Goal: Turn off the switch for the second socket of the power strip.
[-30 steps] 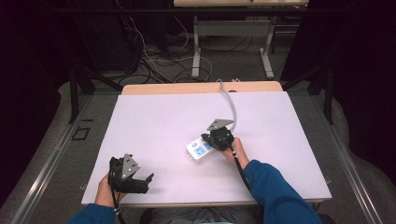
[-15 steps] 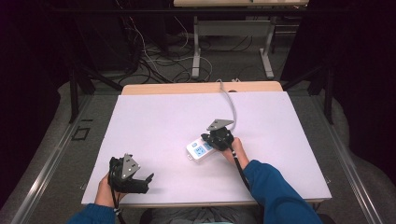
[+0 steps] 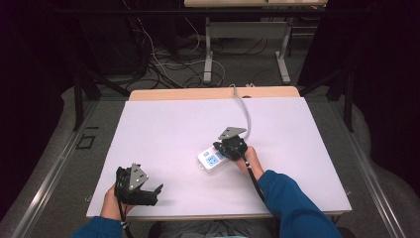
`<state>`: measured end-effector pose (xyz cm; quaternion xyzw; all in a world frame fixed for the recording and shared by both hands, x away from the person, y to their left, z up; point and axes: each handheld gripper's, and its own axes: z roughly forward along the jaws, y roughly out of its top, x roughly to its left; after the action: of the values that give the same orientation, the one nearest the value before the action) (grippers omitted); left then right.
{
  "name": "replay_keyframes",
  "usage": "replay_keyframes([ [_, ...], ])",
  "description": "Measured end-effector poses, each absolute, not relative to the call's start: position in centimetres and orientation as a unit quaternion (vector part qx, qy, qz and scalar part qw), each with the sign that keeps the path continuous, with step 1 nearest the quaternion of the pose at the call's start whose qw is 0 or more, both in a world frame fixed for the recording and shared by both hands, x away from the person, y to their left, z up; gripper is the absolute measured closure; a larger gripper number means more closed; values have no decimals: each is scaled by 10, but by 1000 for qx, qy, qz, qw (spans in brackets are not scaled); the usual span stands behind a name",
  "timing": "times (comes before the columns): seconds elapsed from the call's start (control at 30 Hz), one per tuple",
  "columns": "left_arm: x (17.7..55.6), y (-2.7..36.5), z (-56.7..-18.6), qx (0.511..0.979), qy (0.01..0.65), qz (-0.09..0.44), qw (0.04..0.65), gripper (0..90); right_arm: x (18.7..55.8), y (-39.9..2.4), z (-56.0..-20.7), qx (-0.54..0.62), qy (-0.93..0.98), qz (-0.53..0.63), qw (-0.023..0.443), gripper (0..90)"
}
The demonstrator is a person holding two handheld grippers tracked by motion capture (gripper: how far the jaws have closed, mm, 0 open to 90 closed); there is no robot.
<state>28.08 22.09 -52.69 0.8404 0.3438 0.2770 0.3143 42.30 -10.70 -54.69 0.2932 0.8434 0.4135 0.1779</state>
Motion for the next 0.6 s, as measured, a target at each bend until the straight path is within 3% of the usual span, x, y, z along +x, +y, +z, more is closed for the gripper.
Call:
replay_keyframes([
  [0.6,281,221,-527,841,343,274,316,13,421,-104,-546,289,844,408,196,899],
])
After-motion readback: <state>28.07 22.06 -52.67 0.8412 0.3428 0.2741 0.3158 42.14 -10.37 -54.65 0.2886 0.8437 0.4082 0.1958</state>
